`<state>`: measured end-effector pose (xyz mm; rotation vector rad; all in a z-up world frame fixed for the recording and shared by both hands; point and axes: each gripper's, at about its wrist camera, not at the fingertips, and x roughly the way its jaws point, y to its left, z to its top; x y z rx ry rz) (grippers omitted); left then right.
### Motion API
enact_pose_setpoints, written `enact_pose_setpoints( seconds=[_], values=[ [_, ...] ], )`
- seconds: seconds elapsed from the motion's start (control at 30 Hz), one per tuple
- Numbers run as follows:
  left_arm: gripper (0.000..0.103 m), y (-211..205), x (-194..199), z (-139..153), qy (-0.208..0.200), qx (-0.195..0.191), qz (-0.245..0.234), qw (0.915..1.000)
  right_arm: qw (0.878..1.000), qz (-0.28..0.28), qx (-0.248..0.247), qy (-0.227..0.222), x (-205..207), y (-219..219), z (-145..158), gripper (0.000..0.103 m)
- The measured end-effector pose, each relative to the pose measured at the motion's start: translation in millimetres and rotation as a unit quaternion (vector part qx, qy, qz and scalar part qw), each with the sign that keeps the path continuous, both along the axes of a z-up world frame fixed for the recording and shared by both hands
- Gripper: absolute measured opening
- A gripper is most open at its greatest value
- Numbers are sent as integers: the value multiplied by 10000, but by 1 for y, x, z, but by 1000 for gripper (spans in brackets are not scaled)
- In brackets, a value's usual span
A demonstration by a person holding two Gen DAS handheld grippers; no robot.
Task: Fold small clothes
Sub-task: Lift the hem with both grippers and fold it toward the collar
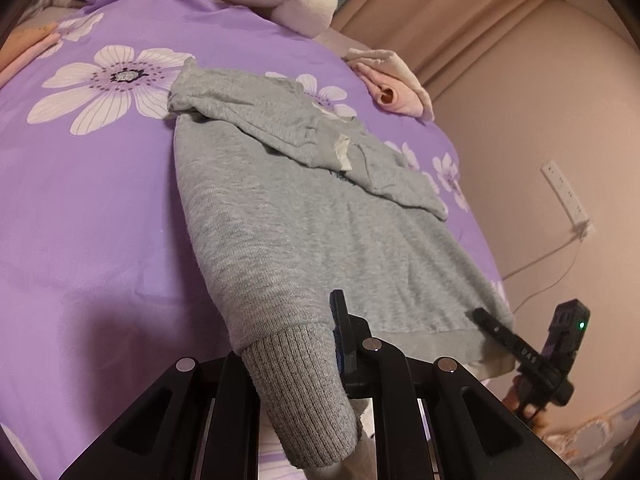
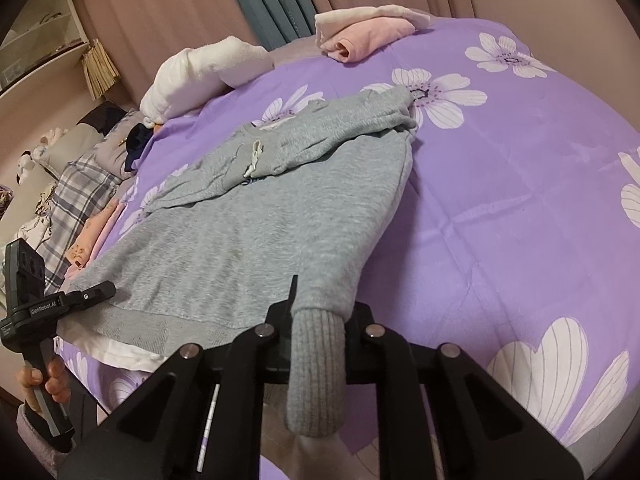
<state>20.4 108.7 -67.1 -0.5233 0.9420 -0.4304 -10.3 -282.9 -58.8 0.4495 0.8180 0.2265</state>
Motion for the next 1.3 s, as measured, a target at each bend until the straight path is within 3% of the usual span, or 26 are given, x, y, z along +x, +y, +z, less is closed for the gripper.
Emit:
enact_pose_setpoints(
  seconds=[0.67, 1.3],
  values=[
    [10, 5, -9, 17, -212, -333, -108, 9992, 9994, 83, 204, -266, -9, -7, 21, 13],
    [10, 8, -21, 52, -468, -384, -329, 9976, 9980, 175, 305, -525, -33, -18, 45, 13]
  ],
)
